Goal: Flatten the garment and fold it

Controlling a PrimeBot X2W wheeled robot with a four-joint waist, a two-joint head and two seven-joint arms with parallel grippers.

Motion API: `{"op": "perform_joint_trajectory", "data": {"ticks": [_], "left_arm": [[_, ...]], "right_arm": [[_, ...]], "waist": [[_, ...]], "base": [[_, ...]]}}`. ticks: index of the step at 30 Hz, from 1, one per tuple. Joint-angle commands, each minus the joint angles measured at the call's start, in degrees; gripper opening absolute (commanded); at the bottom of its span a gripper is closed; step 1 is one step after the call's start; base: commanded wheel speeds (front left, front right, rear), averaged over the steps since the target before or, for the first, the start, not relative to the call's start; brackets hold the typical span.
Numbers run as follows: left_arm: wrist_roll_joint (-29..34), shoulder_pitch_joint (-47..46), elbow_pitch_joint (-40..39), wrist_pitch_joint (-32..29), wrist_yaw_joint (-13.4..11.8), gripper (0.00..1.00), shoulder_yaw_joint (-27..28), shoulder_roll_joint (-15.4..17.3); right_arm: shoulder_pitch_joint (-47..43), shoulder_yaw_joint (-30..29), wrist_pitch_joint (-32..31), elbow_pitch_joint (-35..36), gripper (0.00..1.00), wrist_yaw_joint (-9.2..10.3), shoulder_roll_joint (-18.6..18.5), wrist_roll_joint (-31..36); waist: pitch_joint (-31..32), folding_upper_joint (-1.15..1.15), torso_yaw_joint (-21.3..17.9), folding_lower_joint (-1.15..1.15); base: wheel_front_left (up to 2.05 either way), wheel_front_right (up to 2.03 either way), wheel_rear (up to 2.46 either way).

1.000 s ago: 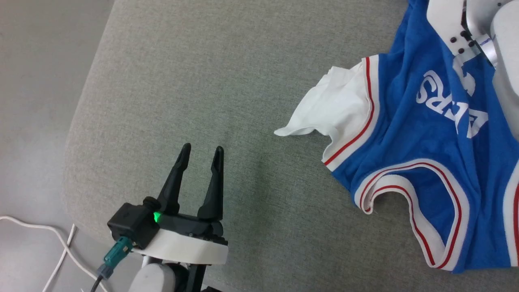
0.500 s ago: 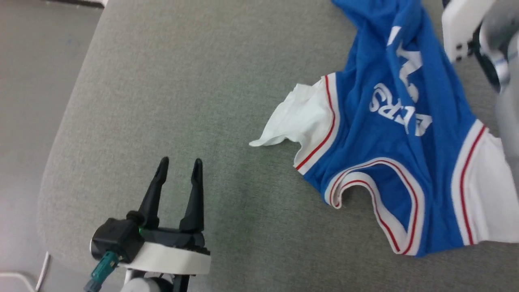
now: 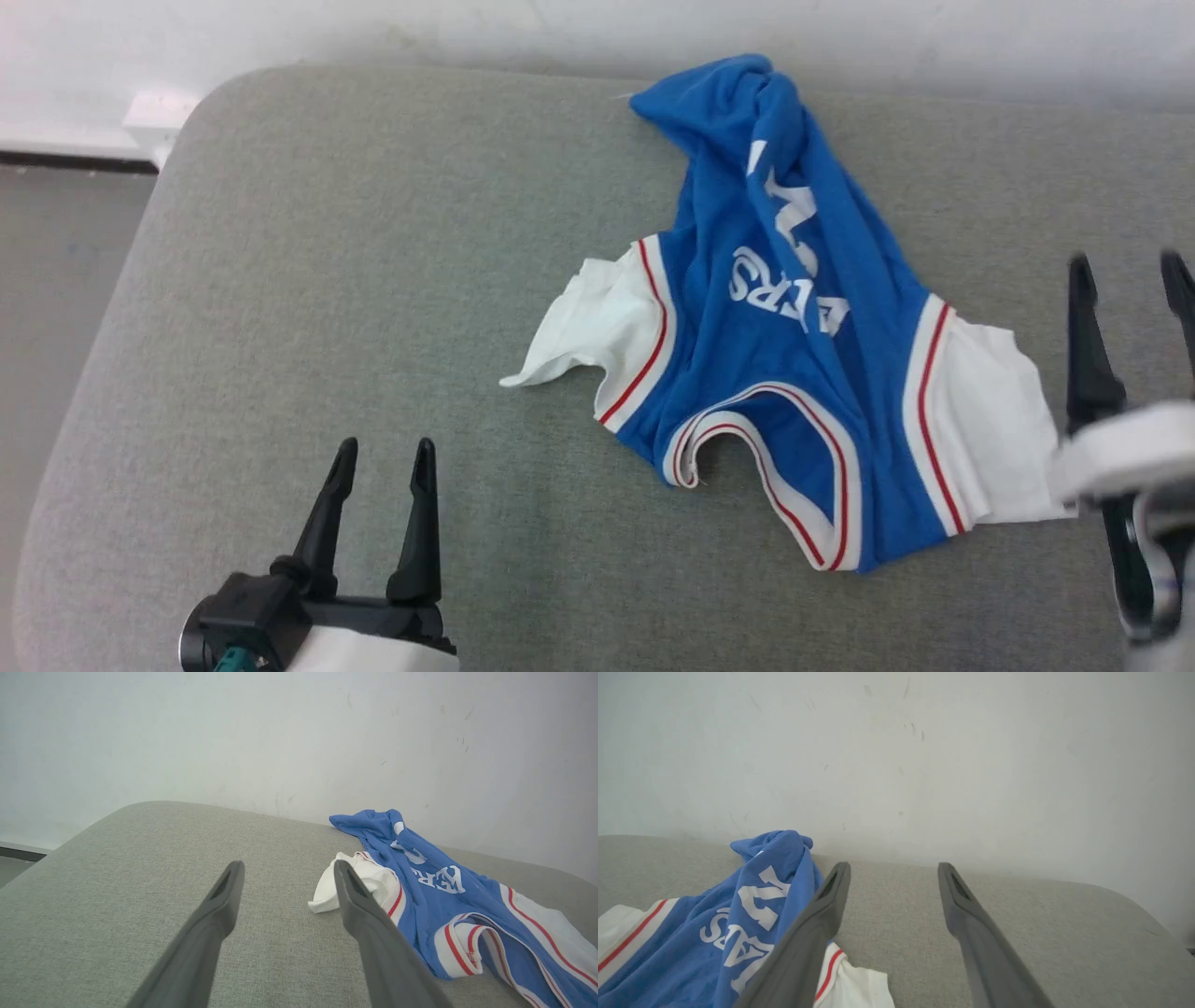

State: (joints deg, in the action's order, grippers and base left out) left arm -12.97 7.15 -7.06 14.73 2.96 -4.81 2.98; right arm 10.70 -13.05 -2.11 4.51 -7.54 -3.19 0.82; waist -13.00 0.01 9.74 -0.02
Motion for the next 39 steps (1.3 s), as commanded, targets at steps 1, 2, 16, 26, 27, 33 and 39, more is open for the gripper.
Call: {"op": "perform_joint_trajectory", "data": {"ticks": [1, 2, 16, 26, 27, 33, 39], "left_arm": [[0.51, 0.7, -0.24, 0.27, -0.08, 1.0, 0.33, -0.1], [0.57, 1.06, -0.27, 0.27, -0.14, 1.0, 0.47, -0.1], [2.34, 2.37, -0.69, 0.27, 0.07, 1.0, 1.29, 0.97], [4.6, -17.7, 5.81, -16.45, 3.73, 1.0, -4.95, 8.91], [3.95, -19.62, 7.05, -18.81, 3.93, 1.0, -5.79, 9.34], [1.46, -27.91, 14.86, -29.63, 4.39, 1.0, -10.12, 11.8], [-1.56, -31.93, 21.38, -35.01, 4.48, 1.0, -12.27, 12.62]], "right_arm": [[-2.17, -0.13, 1.05, 1.58, 1.0, 0.05, 0.18, -0.38], [-4.72, -0.18, 1.86, 2.74, 1.0, 0.05, 0.24, -1.87], [-21.73, 2.76, 14.54, 1.51, 1.0, 0.05, 0.3, -14.8], [-19.16, 2.17, 15.0, 1.69, 1.0, 0.05, 0.31, -13.31], [-18.96, 2.28, 14.97, 1.71, 1.0, 0.05, 0.31, -13.31], [-17.92, 3.04, 14.81, 1.81, 1.0, 0.05, 0.31, -13.19], [-17.25, 2.98, 14.5, 2.11, 1.0, 0.05, 0.31, -12.72]], "waist": [[2.99, -0.01, -2.96, 0.02], [3.34, -0.01, -3.27, 0.02], [4.94, -0.01, -6.31, 0.02], [0.74, -0.01, -7.22, 0.02], [0.3, -0.01, -7.34, 0.02], [-1.98, -0.01, -8.22, 0.02], [-3.75, -0.01, -8.84, 0.02]], "base": [[0.0, 0.0, 0.0], [0.0, 0.0, 0.0], [0.0, 0.0, 0.0], [0.0, 0.0, 0.0], [0.0, 0.0, 0.0], [0.0, 0.0, 0.0], [0.0, 0.0, 0.0]]}}
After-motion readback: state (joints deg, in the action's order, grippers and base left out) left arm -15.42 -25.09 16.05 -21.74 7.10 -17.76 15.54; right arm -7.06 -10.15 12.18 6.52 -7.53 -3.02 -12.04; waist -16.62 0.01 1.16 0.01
